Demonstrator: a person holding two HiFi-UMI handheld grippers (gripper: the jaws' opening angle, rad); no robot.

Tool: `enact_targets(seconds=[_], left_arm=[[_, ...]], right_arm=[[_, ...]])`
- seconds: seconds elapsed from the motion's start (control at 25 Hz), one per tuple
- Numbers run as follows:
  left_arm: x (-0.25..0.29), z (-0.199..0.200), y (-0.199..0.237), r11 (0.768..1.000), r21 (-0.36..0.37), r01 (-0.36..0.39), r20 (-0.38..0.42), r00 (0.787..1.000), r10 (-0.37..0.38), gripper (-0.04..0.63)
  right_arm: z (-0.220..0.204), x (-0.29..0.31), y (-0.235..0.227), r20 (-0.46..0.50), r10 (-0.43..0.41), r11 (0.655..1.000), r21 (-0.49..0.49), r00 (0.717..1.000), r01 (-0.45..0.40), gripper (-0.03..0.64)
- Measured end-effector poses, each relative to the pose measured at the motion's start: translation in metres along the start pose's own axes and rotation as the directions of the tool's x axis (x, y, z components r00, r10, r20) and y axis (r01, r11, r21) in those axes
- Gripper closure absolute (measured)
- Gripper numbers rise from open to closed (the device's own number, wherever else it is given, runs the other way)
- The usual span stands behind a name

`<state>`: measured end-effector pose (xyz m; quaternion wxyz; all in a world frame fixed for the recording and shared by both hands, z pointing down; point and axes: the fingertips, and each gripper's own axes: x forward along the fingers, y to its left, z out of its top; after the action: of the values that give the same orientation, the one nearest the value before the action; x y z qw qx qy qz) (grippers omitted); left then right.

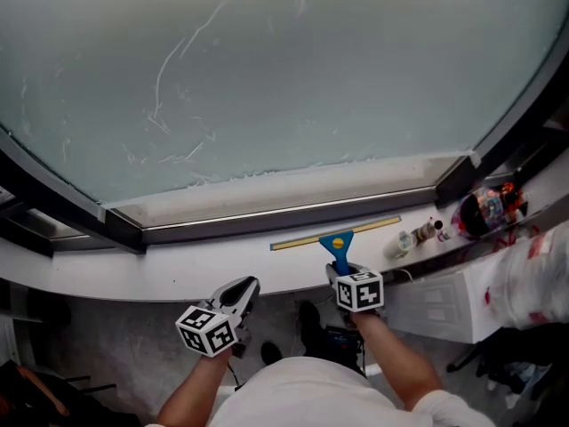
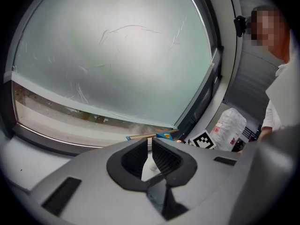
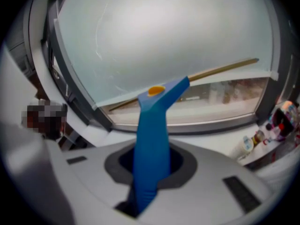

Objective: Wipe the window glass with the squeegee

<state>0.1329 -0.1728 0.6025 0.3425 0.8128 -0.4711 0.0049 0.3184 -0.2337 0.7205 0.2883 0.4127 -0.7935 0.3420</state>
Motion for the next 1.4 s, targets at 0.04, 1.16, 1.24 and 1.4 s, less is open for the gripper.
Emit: enact_targets(seconds=[0.04,1.16,1.24,1.4], left_arm=[[-0.008,-0.001,0.000,1.000,-0.001,0.005,0.004,1.000,-0.005,0.543],[-0.172,-0.042,-0.054,0.990,0.030,0.139,0.061,0.988,-0.141,0.543],[-0.175,-0.045,-0.061,0.988,0.029,0.149,0.056,0.987,-0.150,0.543],[-0.178,-0.046,-0.073,0.988,0.034,0.153,0.054,0.986,-0.155,0.543]], right_arm=[[-0.003,-0.005,0.006,0.004,-0.005,1.000,0.003,1.000,0.005,0.543],[-0.068,-0.145,0.108,0.187,-0.098,0.992,0.102,0.977,0.080,0.543],[-0.070,-0.154,0.109,0.195,-0.105,0.990,0.110,0.975,0.084,0.543],[-0.069,-0.170,0.108,0.209,-0.101,0.990,0.118,0.973,0.077,0.543]])
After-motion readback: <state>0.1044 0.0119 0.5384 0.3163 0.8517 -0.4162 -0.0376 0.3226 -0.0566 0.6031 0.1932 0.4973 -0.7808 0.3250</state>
